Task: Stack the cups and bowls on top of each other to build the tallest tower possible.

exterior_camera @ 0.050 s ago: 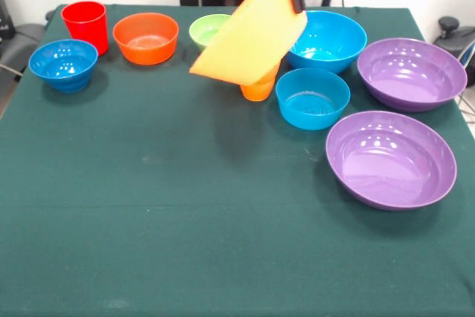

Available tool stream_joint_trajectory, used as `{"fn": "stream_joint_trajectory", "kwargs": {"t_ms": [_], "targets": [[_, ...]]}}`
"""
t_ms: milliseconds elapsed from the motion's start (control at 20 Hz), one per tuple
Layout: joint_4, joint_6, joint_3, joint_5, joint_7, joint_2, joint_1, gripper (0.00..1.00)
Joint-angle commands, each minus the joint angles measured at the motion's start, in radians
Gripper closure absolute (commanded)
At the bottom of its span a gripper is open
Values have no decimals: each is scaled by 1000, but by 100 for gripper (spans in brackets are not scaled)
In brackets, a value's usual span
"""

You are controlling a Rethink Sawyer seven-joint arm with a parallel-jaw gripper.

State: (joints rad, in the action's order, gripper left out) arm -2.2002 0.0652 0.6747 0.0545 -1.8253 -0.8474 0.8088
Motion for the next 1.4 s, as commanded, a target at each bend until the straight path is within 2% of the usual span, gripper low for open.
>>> {"fn": "stream_joint_trajectory", "kwargs": {"t_ms": [50, 300, 550, 700, 850, 1150, 1300, 1400], "targets": [[-48, 67, 230, -81, -183, 98, 124, 100], [-92, 58, 295, -99, -202, 109, 181, 100], [-100, -8, 370, -65, -183, 214, 244, 100], [-108, 17, 411, -72, -179, 250, 285, 100], [-121, -9, 466, -65, -186, 312, 326, 100], [-89, -19, 449, -51, -166, 347, 323, 100], [-58, -19, 470, -42, -147, 347, 335, 100], [-57, -51, 497, -41, -161, 390, 349, 100]]}}
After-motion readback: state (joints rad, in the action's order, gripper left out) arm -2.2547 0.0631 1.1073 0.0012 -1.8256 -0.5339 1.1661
